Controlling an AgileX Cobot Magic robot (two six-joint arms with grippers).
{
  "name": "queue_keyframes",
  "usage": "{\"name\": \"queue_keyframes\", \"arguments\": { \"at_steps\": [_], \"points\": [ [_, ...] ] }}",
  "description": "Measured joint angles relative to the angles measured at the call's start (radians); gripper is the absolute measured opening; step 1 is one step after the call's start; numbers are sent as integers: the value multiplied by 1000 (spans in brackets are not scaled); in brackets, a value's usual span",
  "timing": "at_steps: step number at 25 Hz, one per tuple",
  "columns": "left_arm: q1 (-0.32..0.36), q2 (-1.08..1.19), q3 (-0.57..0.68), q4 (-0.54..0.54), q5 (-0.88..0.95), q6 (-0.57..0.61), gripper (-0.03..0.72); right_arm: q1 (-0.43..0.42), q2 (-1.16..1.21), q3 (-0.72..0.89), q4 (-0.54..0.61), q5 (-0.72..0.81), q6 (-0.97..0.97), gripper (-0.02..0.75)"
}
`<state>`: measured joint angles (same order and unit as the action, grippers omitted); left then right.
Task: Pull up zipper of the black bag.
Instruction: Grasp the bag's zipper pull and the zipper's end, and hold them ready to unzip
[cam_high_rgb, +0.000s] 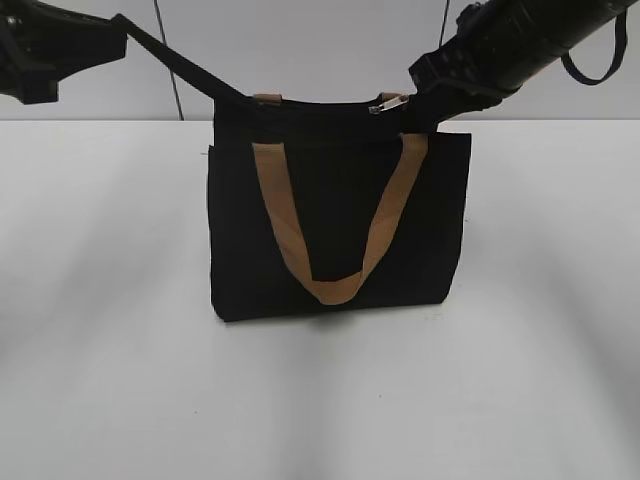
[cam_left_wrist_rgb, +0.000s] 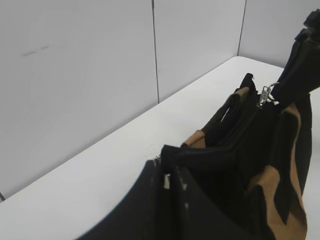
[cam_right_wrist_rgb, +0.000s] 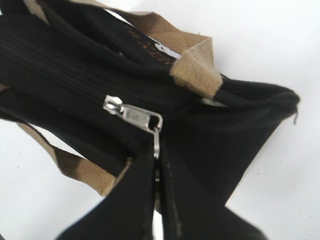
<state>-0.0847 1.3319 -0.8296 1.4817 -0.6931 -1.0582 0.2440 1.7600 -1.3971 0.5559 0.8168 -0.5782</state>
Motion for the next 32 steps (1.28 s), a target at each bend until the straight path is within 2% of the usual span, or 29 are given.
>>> {"name": "queue_keyframes", "arguments": {
  "at_steps": [17,27,30,32],
  "points": [
    [0,0,0,-3,3,0,19,-14,0,0,-3,13,10,-1],
    [0,0,0,-3,3,0,19,-14,0,0,-45,21,33,2],
    [0,0,0,-3,5,0,19,-14,0,0,-44,23,38,28],
    [0,0,0,-3,8,0,19,-14,0,0,-44,30,50,89]
  ]
}}
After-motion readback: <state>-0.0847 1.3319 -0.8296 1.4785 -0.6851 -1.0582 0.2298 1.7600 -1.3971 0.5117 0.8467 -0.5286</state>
